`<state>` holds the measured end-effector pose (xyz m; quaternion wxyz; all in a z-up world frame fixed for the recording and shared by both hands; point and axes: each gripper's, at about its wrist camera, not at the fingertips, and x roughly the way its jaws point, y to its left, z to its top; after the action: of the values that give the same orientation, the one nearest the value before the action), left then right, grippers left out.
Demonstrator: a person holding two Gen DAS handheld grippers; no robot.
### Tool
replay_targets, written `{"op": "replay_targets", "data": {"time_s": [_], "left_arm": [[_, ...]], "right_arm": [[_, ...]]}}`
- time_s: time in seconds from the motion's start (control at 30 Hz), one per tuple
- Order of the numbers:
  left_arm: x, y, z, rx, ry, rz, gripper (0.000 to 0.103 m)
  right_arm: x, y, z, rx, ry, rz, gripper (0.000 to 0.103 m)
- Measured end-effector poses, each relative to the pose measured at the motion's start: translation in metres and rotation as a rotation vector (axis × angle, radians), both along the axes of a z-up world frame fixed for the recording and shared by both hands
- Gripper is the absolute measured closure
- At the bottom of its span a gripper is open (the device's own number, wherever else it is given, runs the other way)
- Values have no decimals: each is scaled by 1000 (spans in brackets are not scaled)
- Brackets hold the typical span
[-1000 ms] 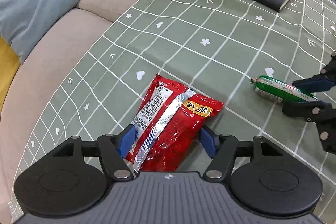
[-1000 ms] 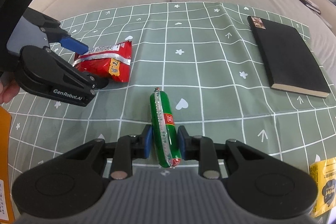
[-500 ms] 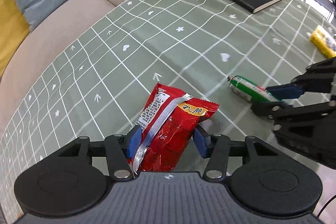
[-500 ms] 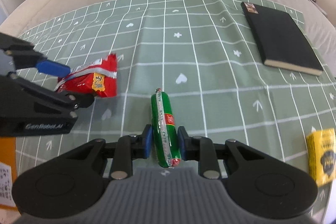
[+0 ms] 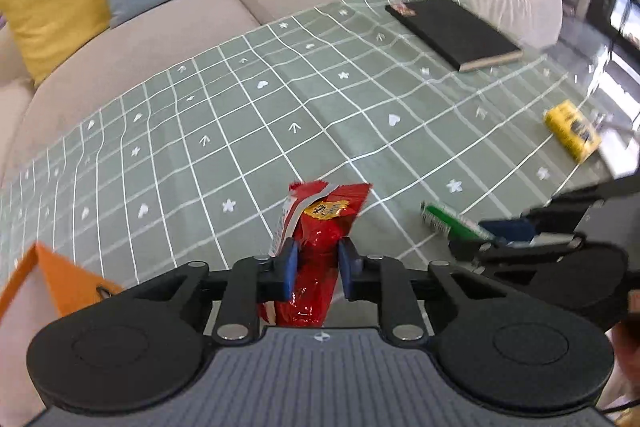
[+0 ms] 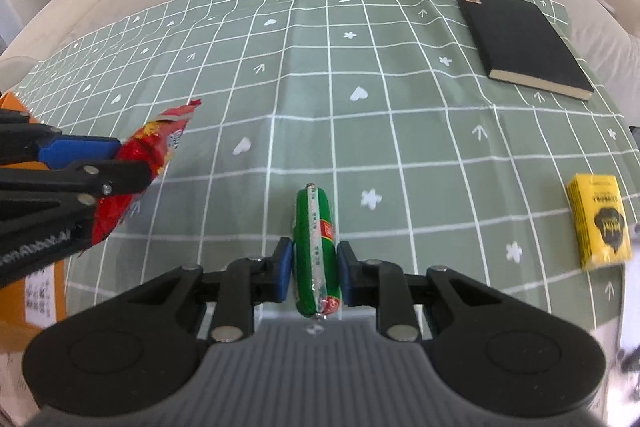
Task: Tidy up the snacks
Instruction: 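Carry the chip bag and tube candy over the box with both grippers, then lower both snacks into the box and open both grippers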
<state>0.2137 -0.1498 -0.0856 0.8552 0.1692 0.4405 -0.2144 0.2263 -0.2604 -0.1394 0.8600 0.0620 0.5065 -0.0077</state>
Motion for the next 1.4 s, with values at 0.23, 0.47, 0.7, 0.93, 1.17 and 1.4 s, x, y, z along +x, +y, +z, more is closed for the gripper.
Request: {"op": "replay_targets", "data": {"time_s": [0.23, 0.47, 0.7, 0.93, 1.17, 1.4], "left_arm": [[-28, 18, 14, -93, 50, 78, 82], [-58, 37, 27, -177, 56, 140, 82], [-88, 59, 57, -265, 9, 185, 82], [-111, 95, 100, -334, -99, 225, 83], [-120, 151, 129, -354, -176, 324, 84], [-117, 221, 140, -315, -218, 465, 84]], "right_arm": [[-31, 9, 13, -2, -12, 23, 83], [-57, 19, 36, -3, -59, 49, 83], [-81, 32, 75, 23, -136, 75, 83], [-91, 63, 118, 96, -214, 138, 83], [-82, 109, 149, 140, -276, 254, 83], [-61, 170, 161, 176, -279, 389, 83]]}}
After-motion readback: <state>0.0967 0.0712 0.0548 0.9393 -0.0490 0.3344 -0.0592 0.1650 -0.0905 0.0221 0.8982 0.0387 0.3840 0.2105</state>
